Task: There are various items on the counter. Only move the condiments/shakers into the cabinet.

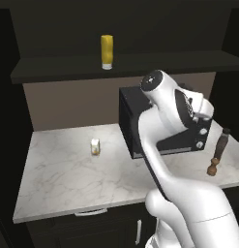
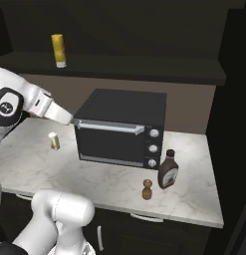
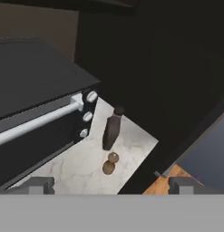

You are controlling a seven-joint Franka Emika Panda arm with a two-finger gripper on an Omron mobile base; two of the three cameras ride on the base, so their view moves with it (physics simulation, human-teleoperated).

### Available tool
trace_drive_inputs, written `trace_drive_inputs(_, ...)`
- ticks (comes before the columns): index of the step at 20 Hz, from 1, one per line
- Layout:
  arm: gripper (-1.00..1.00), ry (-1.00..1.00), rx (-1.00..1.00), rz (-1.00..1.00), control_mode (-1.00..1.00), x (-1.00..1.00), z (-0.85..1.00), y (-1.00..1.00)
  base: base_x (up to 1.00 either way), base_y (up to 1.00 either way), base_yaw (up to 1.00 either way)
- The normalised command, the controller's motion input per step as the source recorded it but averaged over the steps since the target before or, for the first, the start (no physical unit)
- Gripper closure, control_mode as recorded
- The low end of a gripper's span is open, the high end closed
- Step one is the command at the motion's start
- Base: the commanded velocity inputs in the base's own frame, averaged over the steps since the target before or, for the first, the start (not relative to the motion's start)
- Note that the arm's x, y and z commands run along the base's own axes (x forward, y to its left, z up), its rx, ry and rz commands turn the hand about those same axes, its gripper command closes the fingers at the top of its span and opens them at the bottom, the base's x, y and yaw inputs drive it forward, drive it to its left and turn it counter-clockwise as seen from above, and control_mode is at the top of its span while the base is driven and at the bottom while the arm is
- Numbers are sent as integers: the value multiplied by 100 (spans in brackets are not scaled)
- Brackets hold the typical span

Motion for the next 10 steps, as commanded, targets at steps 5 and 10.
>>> trace_drive_inputs(5,-100,-11,8,-18,-100,-2,-66,-35,0,0,0)
trace_drive_inputs(10,-100,-19,14,-11,-100,-1,-57,-39,0,0,0)
